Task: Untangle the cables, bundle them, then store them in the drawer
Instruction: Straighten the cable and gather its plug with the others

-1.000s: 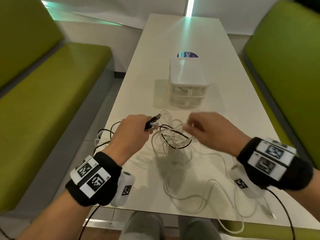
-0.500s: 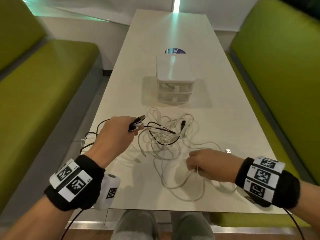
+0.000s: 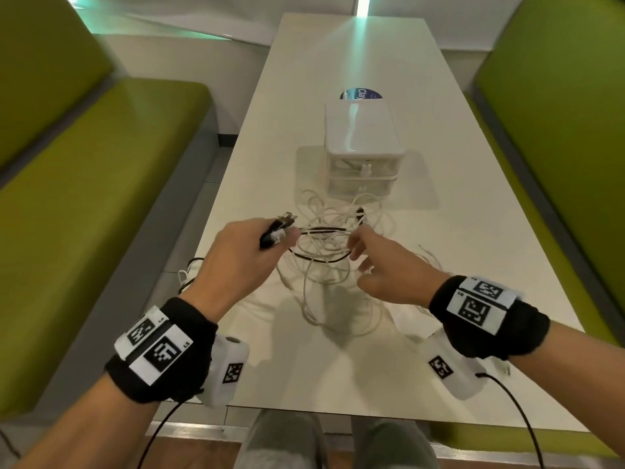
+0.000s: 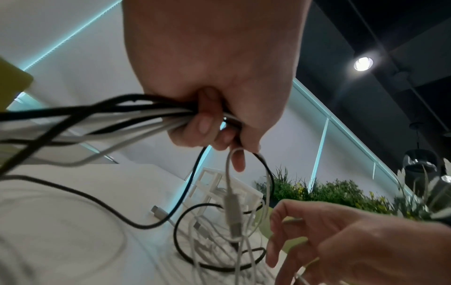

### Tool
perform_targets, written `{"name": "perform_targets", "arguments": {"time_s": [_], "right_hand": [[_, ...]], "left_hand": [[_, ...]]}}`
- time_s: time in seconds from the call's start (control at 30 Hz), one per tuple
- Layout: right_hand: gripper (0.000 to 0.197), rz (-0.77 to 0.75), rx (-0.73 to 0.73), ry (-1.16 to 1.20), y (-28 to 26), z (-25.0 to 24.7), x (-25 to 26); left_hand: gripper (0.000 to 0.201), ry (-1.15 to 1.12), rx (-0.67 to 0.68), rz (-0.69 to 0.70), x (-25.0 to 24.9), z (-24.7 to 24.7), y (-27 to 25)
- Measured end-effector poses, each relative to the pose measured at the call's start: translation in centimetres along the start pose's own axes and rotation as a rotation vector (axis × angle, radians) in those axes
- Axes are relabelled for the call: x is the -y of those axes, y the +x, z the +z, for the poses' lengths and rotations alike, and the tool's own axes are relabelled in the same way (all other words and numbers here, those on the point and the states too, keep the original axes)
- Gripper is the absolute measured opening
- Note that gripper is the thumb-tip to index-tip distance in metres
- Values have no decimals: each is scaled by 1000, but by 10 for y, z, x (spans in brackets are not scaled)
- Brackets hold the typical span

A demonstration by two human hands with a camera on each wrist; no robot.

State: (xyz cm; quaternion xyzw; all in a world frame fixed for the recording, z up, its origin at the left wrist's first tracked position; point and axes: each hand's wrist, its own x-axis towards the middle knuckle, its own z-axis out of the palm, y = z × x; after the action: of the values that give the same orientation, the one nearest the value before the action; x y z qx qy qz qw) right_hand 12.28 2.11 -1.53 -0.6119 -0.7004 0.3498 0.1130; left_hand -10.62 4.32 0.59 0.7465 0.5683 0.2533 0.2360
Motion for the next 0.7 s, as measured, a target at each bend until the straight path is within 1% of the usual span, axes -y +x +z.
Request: {"name": "perform_targets", "arguments": {"time_s": [0.07, 0.13, 0.23, 0.3, 0.4, 0.47, 0.53, 0.63, 0.67, 0.7], "right_hand": [[34, 9, -95, 2, 3, 4, 1], [30, 20, -152, -18, 5, 7, -1], [36, 19, -172, -65, 4, 11, -4], [38, 29, -180, -113, 4, 12, -3], [35, 20, -192, -182, 8, 12, 1], [33, -1, -234, -193, 13, 13, 6], [35, -22, -279, -143, 19, 14, 16], [40, -38, -305, 14, 29, 16, 30], [36, -40, -323, 62, 32, 18, 32], [28, -48, -355, 85, 34, 19, 33]], "left_hand": [[43, -91, -60, -1, 0, -5, 4], [34, -161, -128, -9, -2, -12, 8], [28, -242, -185, 14, -3, -24, 13], [26, -275, -193, 37, -4, -29, 15], [24, -297, -199, 37, -7, -33, 17], [23, -303, -193, 39, -7, -33, 16], [24, -315, -176, 46, -8, -30, 15], [24, -342, -119, 31, -9, -27, 11], [23, -343, -105, 27, -9, -26, 10], [20, -334, -105, 21, -9, -25, 9]]}}
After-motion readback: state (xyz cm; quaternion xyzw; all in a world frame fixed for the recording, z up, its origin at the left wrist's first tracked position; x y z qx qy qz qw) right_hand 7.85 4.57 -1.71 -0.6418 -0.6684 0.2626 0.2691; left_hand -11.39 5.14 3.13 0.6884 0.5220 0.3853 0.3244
